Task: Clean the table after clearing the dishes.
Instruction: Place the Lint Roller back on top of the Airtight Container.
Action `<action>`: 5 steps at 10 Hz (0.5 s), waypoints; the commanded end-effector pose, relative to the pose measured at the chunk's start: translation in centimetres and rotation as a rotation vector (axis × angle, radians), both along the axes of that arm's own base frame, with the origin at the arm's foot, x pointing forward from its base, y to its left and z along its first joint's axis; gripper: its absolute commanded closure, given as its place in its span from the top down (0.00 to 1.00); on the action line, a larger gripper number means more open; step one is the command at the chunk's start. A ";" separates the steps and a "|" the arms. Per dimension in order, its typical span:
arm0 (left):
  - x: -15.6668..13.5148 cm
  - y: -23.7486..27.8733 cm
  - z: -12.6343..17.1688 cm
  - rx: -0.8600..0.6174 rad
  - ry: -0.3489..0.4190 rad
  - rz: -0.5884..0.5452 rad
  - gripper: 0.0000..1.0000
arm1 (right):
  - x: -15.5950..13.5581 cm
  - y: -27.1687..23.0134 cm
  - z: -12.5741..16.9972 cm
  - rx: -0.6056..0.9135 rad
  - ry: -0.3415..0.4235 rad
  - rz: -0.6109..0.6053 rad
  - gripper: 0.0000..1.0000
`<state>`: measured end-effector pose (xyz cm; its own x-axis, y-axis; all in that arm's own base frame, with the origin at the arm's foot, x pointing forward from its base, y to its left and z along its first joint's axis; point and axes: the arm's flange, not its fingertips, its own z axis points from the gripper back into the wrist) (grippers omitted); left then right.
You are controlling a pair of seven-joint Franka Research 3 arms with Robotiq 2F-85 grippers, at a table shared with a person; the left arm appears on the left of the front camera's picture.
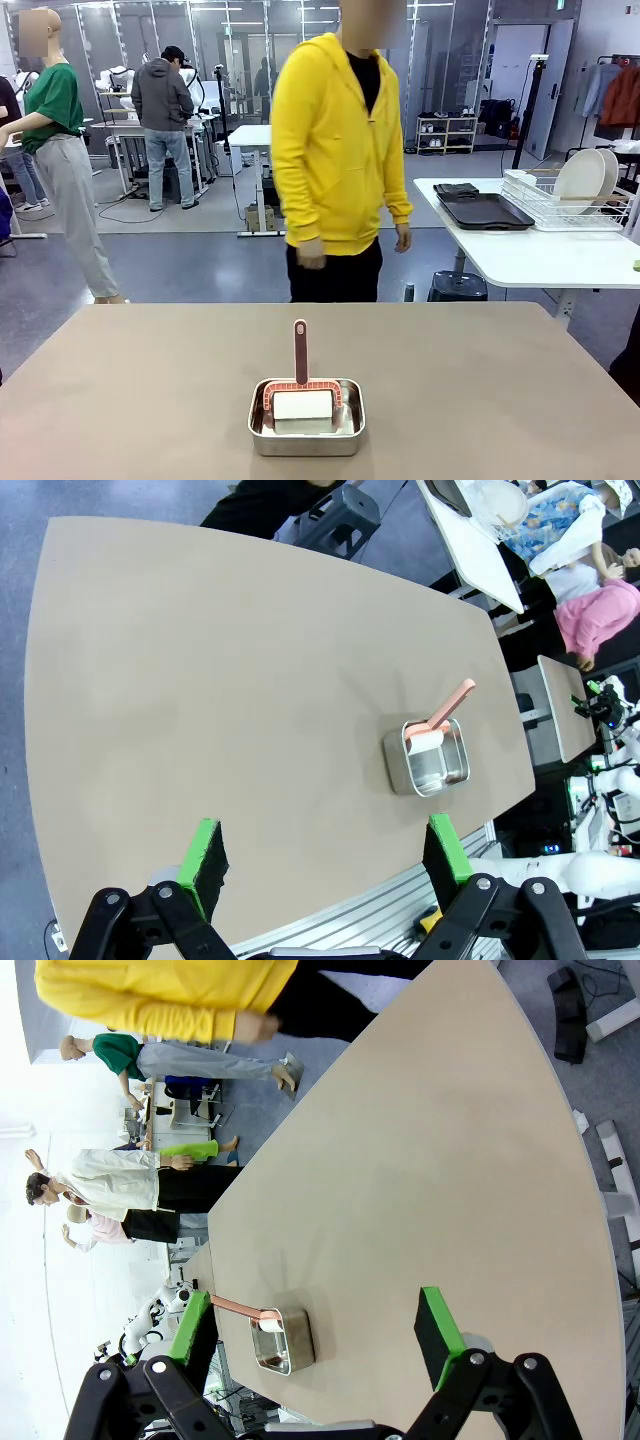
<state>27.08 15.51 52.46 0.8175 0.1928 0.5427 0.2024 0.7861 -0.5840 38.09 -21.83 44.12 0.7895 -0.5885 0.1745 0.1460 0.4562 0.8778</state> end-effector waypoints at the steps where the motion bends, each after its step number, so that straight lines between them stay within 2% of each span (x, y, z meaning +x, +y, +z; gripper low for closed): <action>1: 0.2 0.1 -0.1 0.000 0.006 0.019 1.00 | -0.3 0.0 0.1 -0.008 0.004 0.010 1.00; 5: 0.2 0.1 -0.1 0.000 0.006 0.019 1.00 | -0.3 0.0 0.1 -0.008 0.004 0.010 1.00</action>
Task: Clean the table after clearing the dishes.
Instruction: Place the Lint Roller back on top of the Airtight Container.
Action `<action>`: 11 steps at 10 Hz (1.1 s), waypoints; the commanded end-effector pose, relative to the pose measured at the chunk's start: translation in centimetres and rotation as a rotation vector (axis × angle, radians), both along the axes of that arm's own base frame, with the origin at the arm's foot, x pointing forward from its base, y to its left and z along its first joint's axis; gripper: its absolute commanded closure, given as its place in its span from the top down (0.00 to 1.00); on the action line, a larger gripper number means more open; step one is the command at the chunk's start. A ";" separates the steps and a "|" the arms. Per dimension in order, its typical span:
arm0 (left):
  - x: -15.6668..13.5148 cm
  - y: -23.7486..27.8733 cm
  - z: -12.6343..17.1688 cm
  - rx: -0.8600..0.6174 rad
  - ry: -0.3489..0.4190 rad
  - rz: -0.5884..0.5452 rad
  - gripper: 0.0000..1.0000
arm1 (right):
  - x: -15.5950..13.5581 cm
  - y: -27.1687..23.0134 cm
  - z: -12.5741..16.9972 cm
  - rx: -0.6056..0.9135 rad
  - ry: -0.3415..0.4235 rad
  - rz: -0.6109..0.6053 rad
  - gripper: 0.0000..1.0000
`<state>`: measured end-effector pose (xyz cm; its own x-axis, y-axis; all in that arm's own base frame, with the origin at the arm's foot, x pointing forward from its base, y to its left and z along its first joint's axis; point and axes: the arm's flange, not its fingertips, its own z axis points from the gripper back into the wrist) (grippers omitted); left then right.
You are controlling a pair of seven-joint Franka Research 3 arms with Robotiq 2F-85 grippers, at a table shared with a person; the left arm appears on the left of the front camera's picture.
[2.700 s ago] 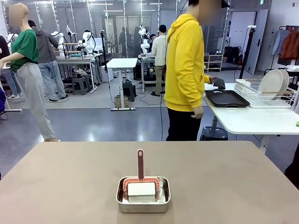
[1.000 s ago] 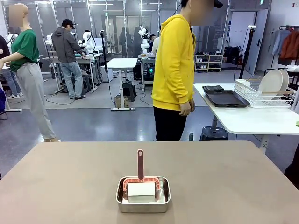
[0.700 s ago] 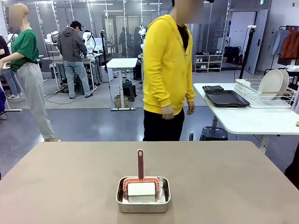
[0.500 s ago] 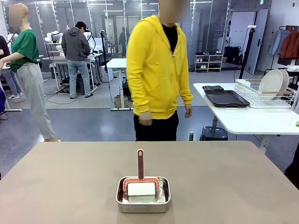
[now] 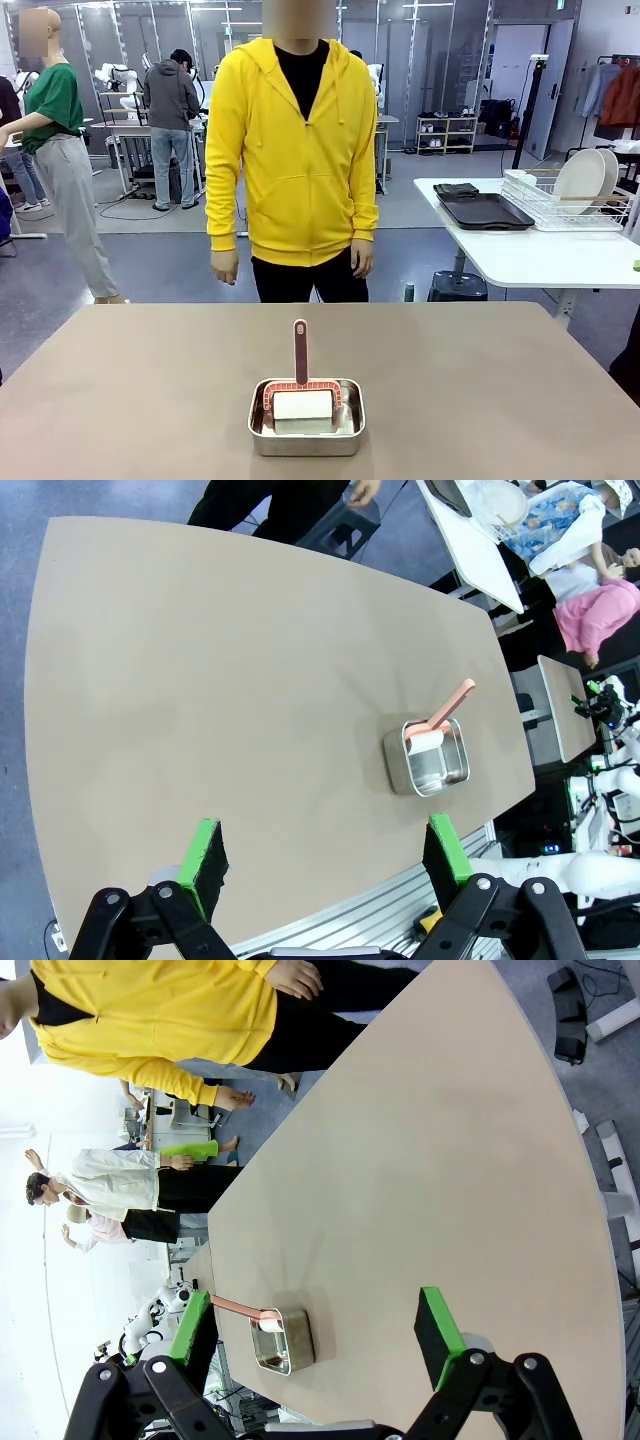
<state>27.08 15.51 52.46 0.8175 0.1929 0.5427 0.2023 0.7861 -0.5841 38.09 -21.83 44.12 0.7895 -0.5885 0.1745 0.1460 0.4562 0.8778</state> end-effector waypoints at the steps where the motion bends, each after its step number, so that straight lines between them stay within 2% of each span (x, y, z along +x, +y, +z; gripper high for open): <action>1: 0.2 0.0 -0.1 0.000 0.006 0.019 1.00 | -0.3 0.0 0.1 -0.008 0.004 0.010 1.00; 11: 0.2 0.0 -0.1 0.000 0.006 0.019 1.00 | -0.3 0.0 0.1 -0.008 0.004 0.010 1.00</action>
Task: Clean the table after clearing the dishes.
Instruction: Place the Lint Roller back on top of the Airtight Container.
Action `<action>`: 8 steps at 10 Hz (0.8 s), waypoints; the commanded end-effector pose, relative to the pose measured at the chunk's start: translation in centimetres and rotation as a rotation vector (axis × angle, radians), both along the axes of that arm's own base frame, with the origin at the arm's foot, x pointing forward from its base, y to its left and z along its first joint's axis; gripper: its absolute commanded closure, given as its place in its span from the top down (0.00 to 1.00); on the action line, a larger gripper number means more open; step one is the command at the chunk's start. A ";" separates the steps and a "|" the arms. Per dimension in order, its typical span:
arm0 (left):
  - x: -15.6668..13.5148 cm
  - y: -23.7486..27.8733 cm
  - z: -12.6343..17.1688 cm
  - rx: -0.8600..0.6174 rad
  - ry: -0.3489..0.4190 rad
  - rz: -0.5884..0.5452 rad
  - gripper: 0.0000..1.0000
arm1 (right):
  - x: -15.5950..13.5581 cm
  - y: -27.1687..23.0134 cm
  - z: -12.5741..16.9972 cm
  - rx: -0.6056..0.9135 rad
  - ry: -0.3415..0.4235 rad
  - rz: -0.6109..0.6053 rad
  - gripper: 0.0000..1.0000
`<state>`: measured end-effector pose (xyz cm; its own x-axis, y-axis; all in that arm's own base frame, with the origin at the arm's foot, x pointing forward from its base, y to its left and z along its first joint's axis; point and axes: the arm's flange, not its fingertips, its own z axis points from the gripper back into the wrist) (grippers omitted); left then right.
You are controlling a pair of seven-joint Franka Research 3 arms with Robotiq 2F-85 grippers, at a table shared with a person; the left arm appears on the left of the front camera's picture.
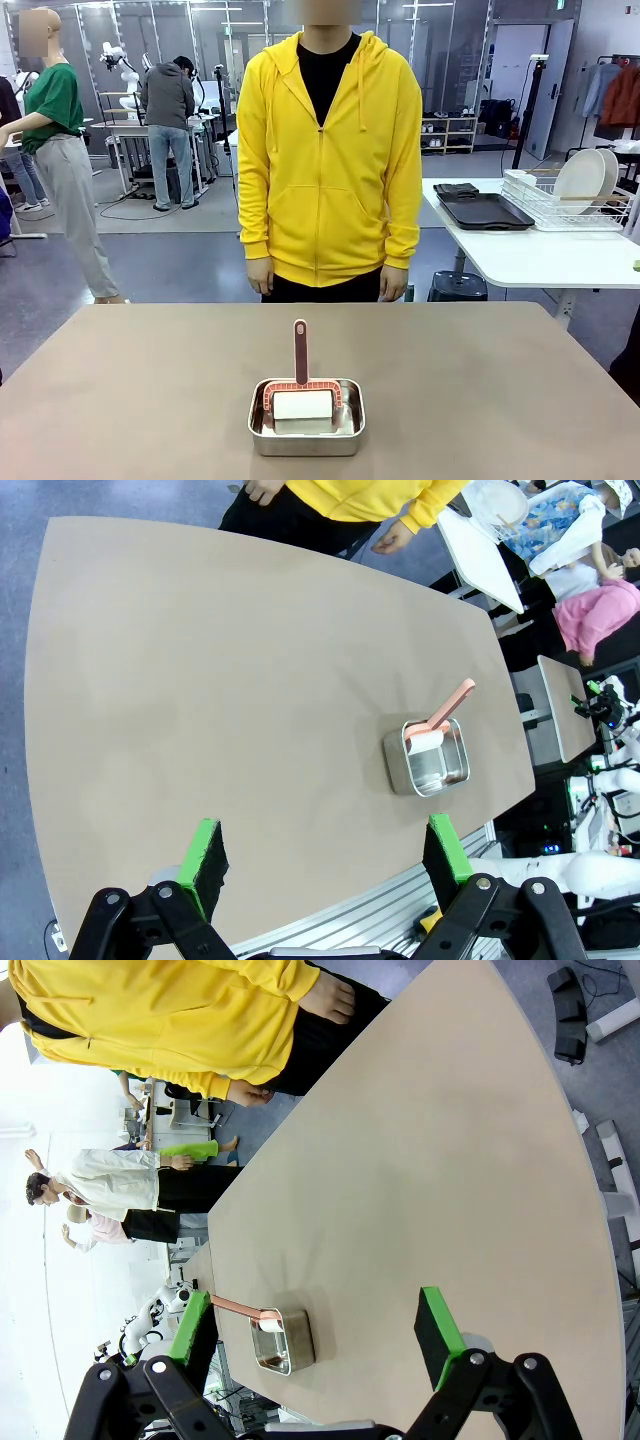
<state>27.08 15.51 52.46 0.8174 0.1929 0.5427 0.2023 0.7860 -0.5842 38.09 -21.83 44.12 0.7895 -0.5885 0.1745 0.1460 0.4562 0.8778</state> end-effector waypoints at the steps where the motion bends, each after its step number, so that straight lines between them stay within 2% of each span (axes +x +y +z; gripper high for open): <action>1: 0.2 0.0 -0.1 0.000 0.006 0.019 1.00 | -0.3 0.0 0.1 -0.008 0.004 0.010 1.00; 8: 0.2 0.0 -0.1 0.000 0.006 0.019 1.00 | -0.3 0.0 0.1 -0.008 0.004 0.010 1.00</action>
